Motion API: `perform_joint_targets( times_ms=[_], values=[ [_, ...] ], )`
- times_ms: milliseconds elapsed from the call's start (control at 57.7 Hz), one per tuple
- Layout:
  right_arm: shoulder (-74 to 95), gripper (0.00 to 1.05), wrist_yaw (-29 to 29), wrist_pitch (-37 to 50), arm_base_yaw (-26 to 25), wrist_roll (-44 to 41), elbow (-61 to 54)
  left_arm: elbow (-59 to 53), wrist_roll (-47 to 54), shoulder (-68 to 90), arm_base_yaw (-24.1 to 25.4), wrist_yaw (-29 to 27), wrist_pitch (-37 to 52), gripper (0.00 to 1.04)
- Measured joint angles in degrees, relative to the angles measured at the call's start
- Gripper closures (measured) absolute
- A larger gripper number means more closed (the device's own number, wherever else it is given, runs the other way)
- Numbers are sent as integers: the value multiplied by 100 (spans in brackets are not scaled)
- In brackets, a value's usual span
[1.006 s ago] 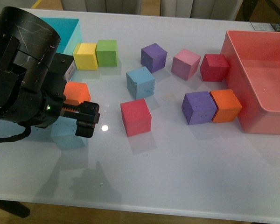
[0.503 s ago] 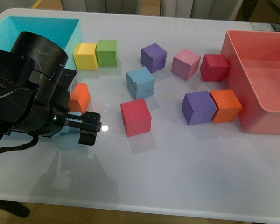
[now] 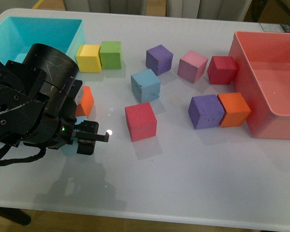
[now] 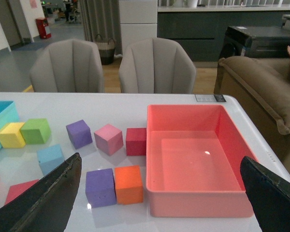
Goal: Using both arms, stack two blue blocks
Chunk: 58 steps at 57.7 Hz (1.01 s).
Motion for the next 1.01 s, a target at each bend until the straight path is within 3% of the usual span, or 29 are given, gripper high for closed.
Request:
perform_joint_targets(
  times_ms=[434, 1006],
  values=[
    [0, 9, 0, 0, 0, 0, 0, -179, 201, -1346, -334, 142, -608, 65],
    [0, 9, 0, 0, 0, 2, 0, 2251, 1257, -450, -761, 352, -1604, 65]
  ],
)
